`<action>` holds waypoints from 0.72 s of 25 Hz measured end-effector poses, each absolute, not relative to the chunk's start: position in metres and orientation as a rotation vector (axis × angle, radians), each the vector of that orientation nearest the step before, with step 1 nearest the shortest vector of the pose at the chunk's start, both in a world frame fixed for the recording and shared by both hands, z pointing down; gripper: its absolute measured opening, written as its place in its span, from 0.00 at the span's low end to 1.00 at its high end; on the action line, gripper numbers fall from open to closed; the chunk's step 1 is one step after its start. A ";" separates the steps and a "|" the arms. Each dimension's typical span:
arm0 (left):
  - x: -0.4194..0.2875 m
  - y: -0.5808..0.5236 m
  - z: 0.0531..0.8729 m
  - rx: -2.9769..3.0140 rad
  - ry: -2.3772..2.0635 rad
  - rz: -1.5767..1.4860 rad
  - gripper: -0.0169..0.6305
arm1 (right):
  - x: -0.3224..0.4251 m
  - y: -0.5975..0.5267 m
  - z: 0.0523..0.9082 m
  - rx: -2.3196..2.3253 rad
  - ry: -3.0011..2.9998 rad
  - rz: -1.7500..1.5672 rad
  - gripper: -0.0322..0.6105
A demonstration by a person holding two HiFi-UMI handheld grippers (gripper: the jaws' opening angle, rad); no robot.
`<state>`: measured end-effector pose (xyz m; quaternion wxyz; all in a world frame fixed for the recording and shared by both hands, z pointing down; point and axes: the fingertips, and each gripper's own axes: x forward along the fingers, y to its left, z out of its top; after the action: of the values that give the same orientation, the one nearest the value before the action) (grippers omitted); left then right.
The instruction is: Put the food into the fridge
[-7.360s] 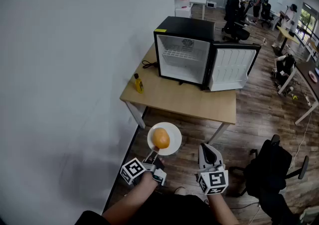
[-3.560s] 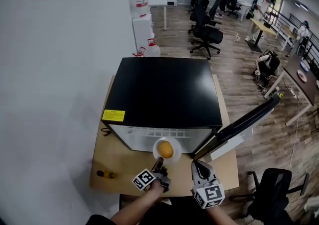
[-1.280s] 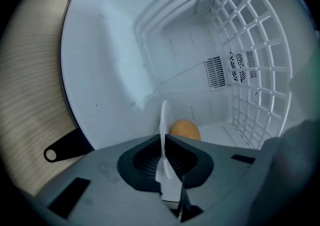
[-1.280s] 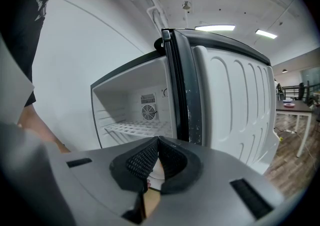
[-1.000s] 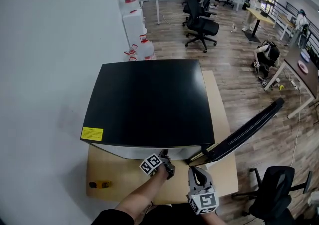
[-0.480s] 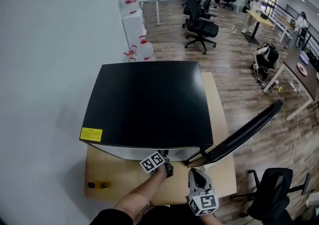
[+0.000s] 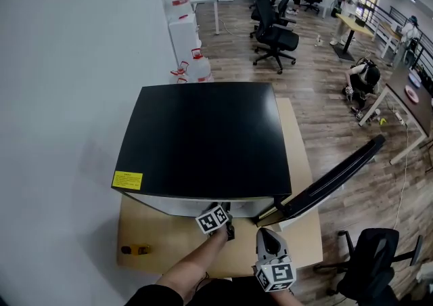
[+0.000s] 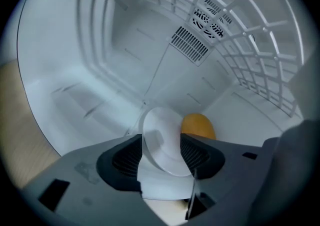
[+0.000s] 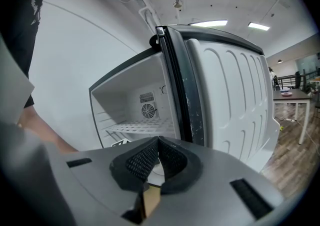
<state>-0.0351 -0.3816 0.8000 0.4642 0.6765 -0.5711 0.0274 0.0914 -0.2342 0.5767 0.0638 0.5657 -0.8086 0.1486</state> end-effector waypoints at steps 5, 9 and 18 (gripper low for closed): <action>-0.037 -0.382 0.794 1.685 -1.393 0.066 0.37 | 0.088 -0.237 0.574 1.700 -2.453 0.443 0.14; -0.039 -0.380 0.786 1.699 -1.385 0.044 0.37 | 0.085 -0.237 0.572 1.681 -2.457 0.442 0.14; -0.057 -0.347 0.760 1.732 -1.368 0.001 0.37 | 0.077 -0.216 0.562 1.672 -2.472 0.409 0.14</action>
<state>-0.0568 -0.3468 0.7598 0.4506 0.7005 -0.5533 0.0005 0.0772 -0.2164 0.5615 0.0647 0.5538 -0.8190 0.1354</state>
